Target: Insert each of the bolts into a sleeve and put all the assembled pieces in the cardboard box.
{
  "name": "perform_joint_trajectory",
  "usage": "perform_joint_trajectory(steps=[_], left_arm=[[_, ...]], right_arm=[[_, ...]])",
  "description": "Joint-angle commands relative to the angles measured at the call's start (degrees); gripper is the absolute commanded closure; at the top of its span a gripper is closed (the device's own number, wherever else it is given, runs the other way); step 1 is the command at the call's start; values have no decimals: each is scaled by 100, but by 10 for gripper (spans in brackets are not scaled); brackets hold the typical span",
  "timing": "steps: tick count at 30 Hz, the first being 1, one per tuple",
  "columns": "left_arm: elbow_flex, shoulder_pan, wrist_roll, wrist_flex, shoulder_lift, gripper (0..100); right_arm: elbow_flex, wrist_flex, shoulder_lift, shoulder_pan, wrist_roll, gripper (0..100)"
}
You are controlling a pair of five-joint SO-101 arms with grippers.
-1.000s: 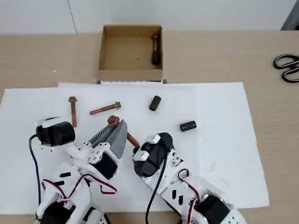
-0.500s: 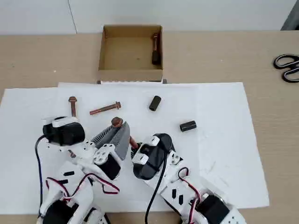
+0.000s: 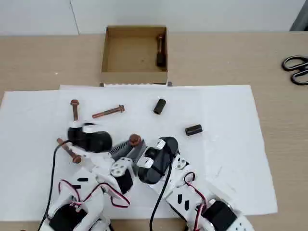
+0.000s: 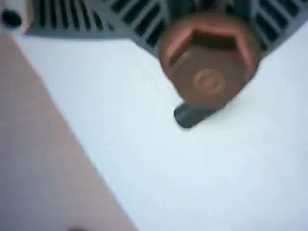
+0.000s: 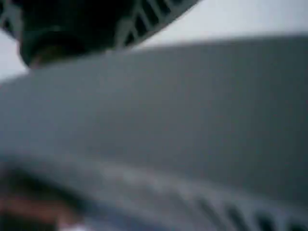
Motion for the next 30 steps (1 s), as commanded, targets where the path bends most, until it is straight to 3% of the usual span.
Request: perform_joint_trajectory(steps=[1, 4, 10, 16, 30], left_arm=[[-13, 308, -220, 589, -53, 993], [145, 299, -404, 826, -53, 993], [189, 281, -422, 536, -53, 976], [215, 141, -422, 563, -53, 751], [-286, -774, -818, 527, -53, 754]], right_arm=[[-97, -171, -66, -40, 53, 995], [-97, -180, -66, -40, 53, 995], [-88, -180, -66, -40, 53, 995], [-70, -171, -66, -40, 53, 995], [-62, -163, -66, 171, 53, 995]])
